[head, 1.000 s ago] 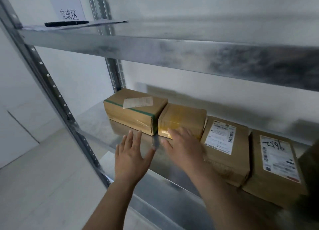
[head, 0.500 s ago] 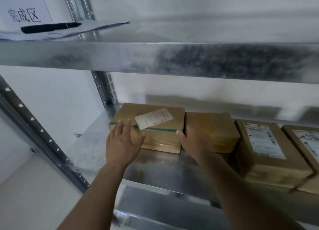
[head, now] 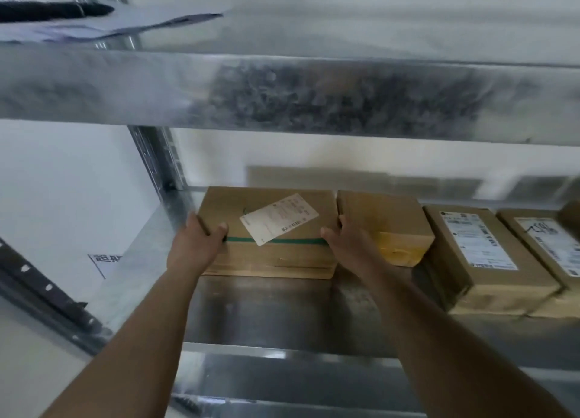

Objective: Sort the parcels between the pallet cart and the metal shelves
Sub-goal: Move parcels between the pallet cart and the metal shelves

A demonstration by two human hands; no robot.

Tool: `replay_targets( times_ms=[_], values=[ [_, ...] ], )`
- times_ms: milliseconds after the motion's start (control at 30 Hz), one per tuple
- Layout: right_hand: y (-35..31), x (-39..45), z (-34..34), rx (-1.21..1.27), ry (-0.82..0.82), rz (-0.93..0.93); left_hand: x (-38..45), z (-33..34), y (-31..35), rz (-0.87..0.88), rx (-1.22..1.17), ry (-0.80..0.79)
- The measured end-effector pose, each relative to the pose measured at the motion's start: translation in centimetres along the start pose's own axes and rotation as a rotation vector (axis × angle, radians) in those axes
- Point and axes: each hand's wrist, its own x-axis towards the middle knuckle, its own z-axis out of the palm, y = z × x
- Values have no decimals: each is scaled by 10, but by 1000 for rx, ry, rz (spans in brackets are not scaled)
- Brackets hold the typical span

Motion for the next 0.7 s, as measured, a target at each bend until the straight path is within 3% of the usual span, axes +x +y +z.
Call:
replay_targets(
  times_ms=[133, 267, 700],
  values=[
    [9, -12, -5, 78, -111, -46, -12, -6, -12, -15, -283, -70],
    [16, -28, -7, 170, -168, -104, -32, -10, -31, 19, -412, -113],
    [53, -115, -45, 218, -87, -225, -161, -7, -47, 166, -505, 46]
  ],
)
